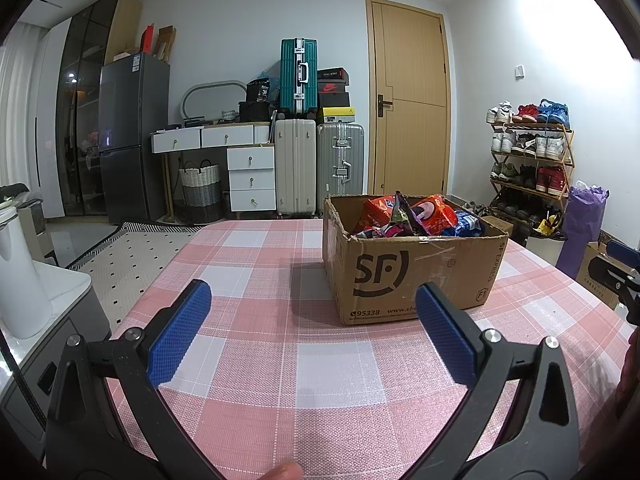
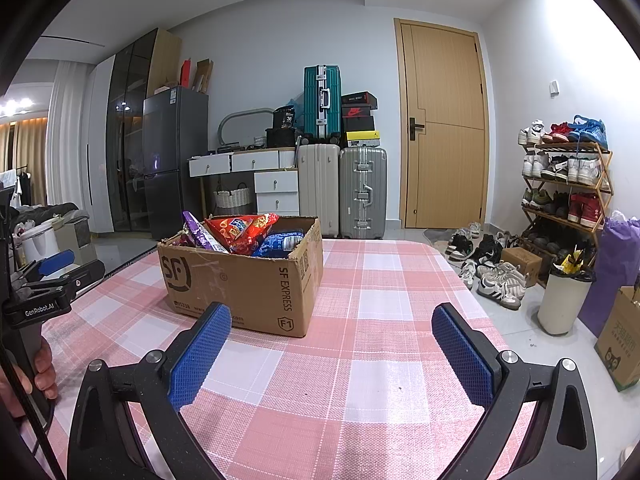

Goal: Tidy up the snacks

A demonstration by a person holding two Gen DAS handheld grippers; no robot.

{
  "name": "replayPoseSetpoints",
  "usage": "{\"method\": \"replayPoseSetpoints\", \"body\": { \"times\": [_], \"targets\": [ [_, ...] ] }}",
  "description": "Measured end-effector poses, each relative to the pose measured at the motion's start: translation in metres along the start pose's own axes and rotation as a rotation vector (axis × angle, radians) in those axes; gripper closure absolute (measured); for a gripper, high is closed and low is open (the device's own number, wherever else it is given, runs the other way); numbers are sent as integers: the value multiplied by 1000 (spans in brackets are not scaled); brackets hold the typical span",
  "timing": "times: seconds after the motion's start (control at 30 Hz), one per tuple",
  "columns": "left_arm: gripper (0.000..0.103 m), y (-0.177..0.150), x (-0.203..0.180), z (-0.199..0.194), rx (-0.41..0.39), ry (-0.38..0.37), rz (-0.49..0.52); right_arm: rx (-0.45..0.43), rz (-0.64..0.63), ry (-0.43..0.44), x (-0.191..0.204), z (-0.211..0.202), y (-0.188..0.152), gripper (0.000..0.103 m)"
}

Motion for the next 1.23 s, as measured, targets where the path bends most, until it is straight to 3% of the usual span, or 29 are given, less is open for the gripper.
{"method": "replayPoseSetpoints", "body": {
  "times": [1.23],
  "targets": [
    [1, -1, 2, -5, -5, 8, -15, 1, 1, 0, 0, 0, 0, 1]
  ]
}}
Point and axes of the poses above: each gripper's, at about its wrist camera, not at the fingertips, and z roughly the way its jaws point, x to its left, y to its top, the point moved 6 cm from there along z, roughly the way its jaws point, and after that the axes turned 12 degrees about x, right-handed, at the moved point
